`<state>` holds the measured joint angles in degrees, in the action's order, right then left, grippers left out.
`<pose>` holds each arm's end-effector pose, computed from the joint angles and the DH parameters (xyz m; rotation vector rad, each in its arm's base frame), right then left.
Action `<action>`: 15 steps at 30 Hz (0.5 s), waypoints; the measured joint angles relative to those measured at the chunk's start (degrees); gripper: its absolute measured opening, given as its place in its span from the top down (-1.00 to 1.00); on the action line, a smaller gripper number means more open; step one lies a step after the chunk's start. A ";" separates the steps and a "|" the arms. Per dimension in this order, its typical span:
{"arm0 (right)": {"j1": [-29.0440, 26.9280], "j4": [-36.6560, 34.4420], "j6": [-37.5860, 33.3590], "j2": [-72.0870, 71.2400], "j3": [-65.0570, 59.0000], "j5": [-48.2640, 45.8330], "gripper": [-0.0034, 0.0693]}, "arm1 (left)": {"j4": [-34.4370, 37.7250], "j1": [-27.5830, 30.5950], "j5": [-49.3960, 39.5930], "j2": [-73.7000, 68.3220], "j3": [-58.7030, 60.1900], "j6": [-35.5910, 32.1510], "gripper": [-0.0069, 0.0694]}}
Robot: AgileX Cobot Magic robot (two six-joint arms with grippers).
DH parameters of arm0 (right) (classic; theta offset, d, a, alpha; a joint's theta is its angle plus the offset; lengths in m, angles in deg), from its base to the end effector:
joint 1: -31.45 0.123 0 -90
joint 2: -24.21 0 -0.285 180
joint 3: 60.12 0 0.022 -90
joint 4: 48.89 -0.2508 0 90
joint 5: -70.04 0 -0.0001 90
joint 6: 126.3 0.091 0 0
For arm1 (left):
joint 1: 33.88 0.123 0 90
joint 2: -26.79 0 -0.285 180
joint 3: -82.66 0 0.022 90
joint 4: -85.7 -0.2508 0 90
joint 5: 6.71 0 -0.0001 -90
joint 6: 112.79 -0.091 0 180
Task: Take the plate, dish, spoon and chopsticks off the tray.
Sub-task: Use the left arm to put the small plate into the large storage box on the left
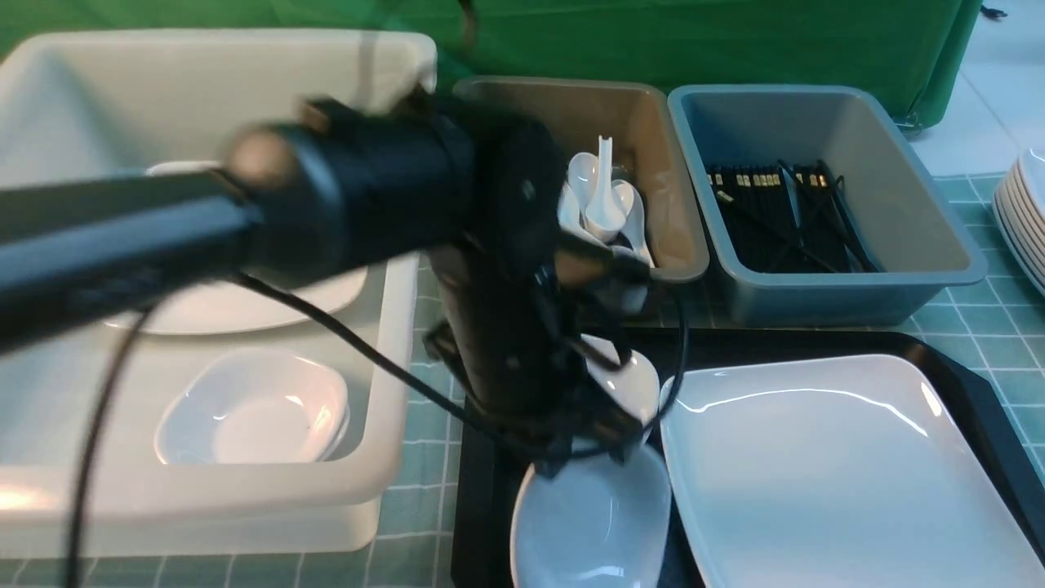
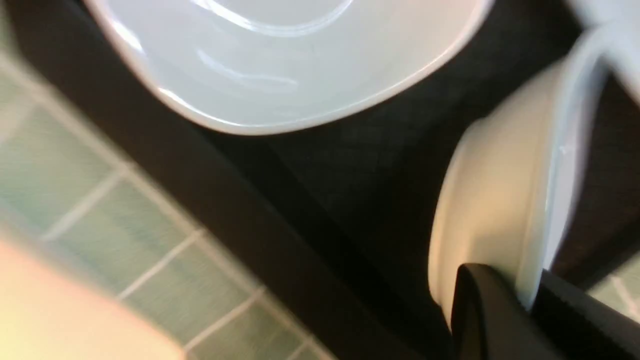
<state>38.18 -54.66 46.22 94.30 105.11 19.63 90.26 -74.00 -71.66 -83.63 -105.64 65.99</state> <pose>0.2124 0.0322 0.3710 -0.2539 2.3447 0.1164 0.2784 -0.2432 0.2705 1.0047 2.7697 -0.2167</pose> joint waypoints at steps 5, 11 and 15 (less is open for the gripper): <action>0.00 0.00 0.00 0.00 0.00 0.11 0.58 | 1.20 8.09 -2.82 10.14 -4.96 -0.46 0.77; 0.00 0.00 -0.13 0.00 0.00 1.05 0.57 | 1.93 23.91 -4.36 18.11 -5.14 -2.01 0.77; 0.00 0.00 -0.18 0.00 0.00 1.18 0.56 | 4.98 40.11 -3.97 22.57 -0.32 -2.29 0.77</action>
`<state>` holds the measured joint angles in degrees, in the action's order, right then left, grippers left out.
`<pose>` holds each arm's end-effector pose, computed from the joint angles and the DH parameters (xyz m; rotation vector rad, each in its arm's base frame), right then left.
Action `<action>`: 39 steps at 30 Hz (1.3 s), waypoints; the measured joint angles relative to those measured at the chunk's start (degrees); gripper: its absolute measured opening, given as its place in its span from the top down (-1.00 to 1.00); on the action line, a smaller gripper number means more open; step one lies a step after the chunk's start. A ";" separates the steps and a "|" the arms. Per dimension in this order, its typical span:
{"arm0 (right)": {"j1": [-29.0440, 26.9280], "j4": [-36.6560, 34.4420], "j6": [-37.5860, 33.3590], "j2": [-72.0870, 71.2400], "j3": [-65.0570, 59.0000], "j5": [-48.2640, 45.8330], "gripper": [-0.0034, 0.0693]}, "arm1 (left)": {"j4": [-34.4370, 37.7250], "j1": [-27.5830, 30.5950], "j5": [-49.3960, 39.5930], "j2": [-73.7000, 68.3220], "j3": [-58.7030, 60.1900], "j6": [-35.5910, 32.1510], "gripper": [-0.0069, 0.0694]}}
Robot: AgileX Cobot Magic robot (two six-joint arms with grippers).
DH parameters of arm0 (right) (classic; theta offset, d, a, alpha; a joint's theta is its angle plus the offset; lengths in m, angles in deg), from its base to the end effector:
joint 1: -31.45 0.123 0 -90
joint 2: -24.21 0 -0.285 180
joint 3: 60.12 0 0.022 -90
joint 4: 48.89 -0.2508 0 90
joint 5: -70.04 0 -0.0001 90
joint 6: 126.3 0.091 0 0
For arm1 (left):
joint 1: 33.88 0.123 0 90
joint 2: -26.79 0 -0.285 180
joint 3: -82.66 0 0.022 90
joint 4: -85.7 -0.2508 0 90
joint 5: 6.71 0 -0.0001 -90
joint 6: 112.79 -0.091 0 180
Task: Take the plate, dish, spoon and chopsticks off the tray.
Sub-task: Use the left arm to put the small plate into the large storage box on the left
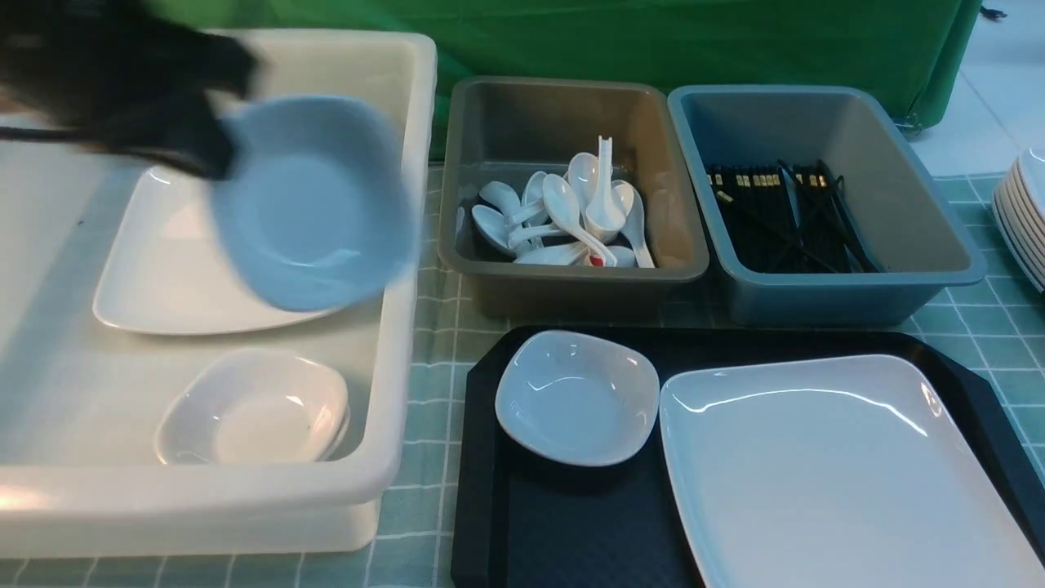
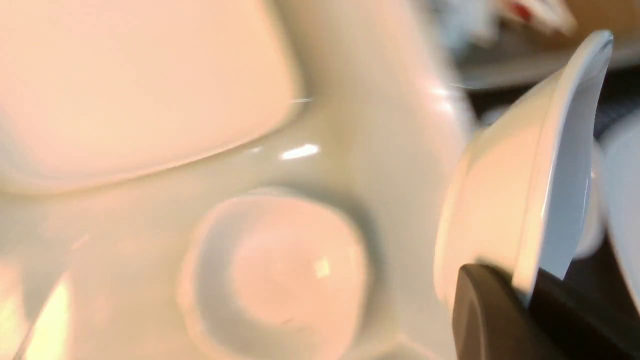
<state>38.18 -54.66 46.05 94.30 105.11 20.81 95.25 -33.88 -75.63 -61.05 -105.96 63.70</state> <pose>0.2137 0.0322 0.3723 -0.2537 2.3240 0.1138 0.2792 -0.0141 0.4001 0.0588 2.5741 -0.2001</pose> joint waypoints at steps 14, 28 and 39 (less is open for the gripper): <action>0.00 0.00 0.00 0.00 0.00 2.68 0.51 | 17.51 15.58 24.62 -1.25 33.59 -1.69 0.77; 0.00 -0.05 -0.40 0.73 0.00 3.49 0.51 | 15.93 12.70 25.80 -5.73 34.78 -1.83 0.06; 0.00 -0.05 -0.43 0.95 0.00 3.49 0.51 | 2.44 11.32 7.04 -3.64 19.18 5.28 -0.48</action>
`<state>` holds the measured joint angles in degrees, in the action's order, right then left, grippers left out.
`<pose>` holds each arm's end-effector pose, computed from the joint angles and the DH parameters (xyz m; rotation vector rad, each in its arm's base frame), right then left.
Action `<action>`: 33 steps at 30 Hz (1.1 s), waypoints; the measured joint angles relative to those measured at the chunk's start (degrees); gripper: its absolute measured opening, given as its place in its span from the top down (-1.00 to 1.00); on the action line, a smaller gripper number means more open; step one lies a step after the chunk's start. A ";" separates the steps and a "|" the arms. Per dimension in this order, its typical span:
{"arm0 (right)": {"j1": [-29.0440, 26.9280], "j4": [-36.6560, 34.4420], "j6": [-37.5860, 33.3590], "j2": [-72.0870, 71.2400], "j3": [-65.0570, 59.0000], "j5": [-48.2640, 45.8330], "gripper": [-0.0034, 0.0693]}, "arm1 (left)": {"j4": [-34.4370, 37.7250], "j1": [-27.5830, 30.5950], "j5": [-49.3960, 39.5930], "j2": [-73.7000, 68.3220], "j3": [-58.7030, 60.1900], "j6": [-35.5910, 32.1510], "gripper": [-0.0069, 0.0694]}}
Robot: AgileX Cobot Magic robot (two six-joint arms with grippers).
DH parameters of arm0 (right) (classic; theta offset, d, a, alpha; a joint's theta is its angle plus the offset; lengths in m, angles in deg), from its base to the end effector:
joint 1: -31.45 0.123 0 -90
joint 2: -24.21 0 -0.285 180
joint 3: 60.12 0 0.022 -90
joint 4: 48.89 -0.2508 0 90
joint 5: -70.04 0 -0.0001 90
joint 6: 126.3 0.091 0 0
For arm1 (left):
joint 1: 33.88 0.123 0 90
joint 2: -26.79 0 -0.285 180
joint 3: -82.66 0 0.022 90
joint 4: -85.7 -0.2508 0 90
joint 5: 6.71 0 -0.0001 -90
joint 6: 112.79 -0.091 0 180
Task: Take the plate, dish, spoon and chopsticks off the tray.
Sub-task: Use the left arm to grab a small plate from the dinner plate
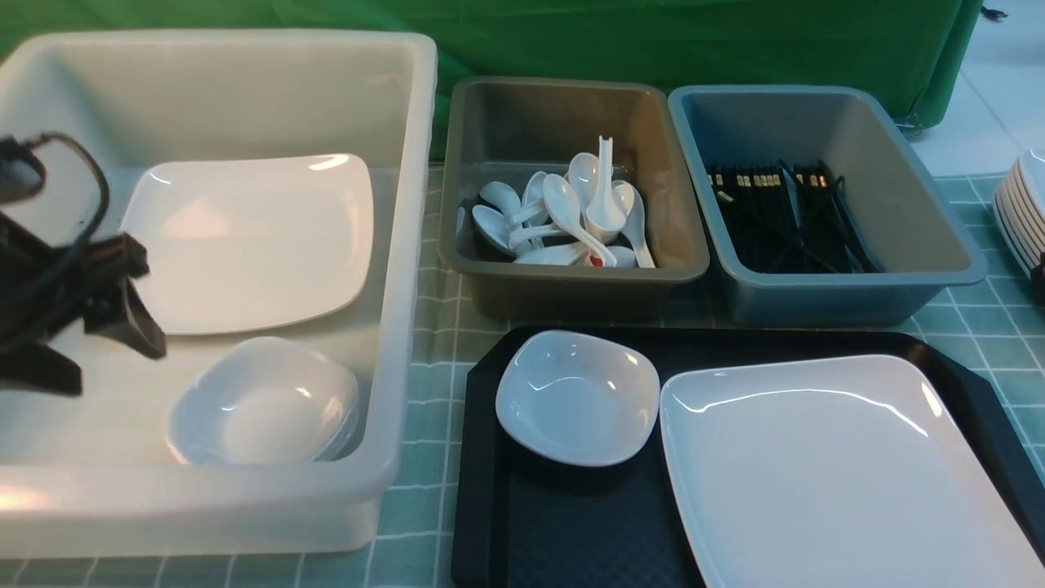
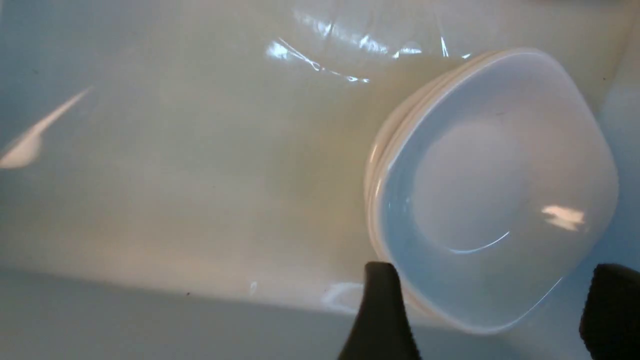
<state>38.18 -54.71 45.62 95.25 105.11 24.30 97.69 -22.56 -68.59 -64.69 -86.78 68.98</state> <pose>0.2216 0.0328 0.3727 -0.2521 2.2795 0.1079 0.2805 0.0391 0.2914 -0.4256 2.8040 -0.2480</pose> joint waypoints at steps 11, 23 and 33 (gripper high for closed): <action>0.00 0.00 0.00 0.00 0.00 0.00 0.51 | -0.43 -28.19 3.26 -0.69 -9.11 1.93 0.60; 0.00 0.00 0.00 0.00 0.00 0.19 0.51 | -9.54 -46.84 4.28 -27.21 -28.82 9.10 0.28; 0.00 0.00 0.00 0.00 0.00 0.37 0.51 | -18.87 -46.67 5.34 -35.89 -32.44 10.41 -0.56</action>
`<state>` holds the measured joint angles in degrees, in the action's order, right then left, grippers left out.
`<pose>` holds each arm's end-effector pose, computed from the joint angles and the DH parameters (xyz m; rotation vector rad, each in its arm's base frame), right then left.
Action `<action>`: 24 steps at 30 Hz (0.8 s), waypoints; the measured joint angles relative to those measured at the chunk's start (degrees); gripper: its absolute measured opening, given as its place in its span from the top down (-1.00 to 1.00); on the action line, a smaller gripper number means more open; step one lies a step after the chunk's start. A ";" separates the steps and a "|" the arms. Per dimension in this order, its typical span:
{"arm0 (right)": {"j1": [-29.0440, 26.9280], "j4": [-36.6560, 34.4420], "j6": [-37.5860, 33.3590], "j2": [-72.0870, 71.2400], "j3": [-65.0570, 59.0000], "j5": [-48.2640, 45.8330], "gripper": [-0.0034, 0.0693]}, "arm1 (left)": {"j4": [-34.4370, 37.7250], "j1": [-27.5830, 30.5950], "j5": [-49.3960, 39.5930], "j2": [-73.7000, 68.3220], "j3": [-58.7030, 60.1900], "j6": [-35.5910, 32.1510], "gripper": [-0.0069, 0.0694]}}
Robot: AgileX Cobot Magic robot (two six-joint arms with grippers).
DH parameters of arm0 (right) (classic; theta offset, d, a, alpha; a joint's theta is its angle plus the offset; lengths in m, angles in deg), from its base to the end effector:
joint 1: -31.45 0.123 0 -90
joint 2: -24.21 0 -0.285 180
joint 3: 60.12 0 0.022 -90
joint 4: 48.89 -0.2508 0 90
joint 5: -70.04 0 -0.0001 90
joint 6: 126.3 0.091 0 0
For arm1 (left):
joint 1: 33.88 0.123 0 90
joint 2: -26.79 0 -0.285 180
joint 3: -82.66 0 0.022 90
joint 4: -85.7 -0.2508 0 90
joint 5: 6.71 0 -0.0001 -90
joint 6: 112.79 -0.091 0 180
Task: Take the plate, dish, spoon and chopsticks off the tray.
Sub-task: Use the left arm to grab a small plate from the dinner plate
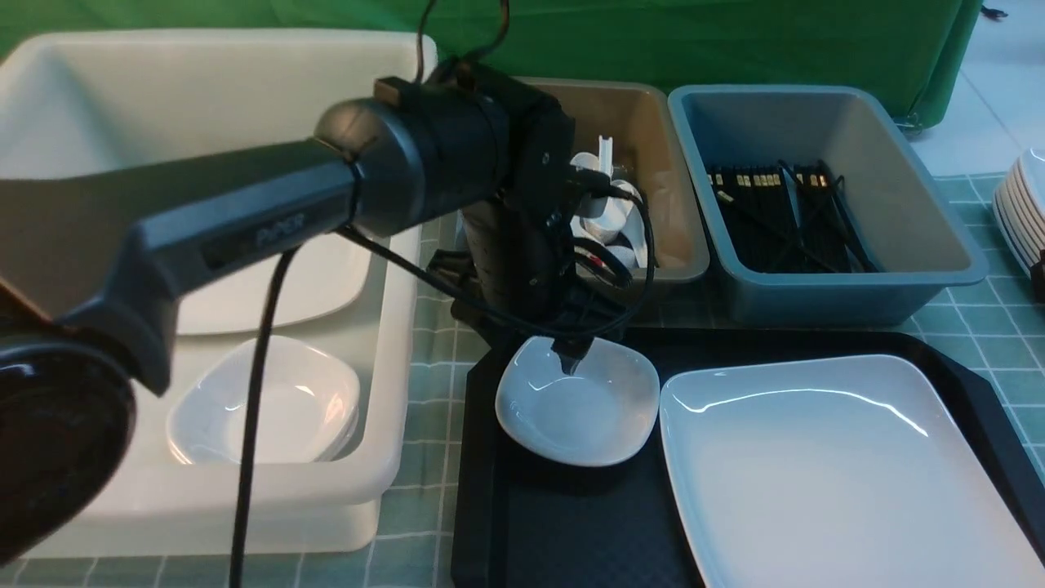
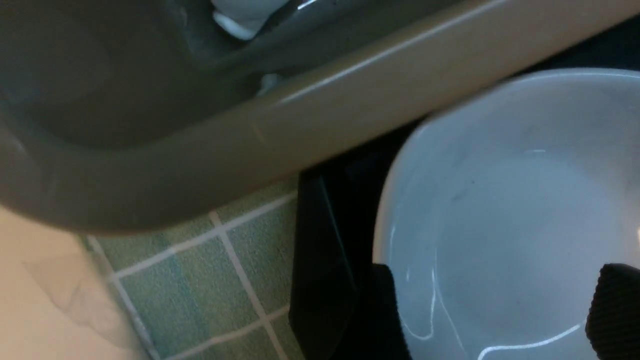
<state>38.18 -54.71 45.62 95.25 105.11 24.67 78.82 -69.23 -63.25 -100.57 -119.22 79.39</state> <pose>0.2220 0.0328 0.3731 -0.2509 2.2732 0.1075 0.3712 -0.2522 0.2177 0.6336 2.7380 -0.0367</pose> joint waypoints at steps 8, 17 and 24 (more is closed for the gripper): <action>0.00 0.00 0.00 0.00 0.00 0.07 0.48 | -0.61 0.00 3.72 -2.88 -0.45 0.00 -0.59; 0.00 0.00 -0.12 0.00 0.00 0.07 0.46 | -0.06 0.00 4.09 -5.37 -0.51 0.00 -0.52; 0.00 0.00 -0.12 0.00 0.00 0.15 0.46 | 2.00 0.00 4.01 -6.39 -0.55 0.00 -0.47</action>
<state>38.18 -54.71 45.49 95.25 105.11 24.82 80.83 -69.23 -59.24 -106.96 -119.78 79.39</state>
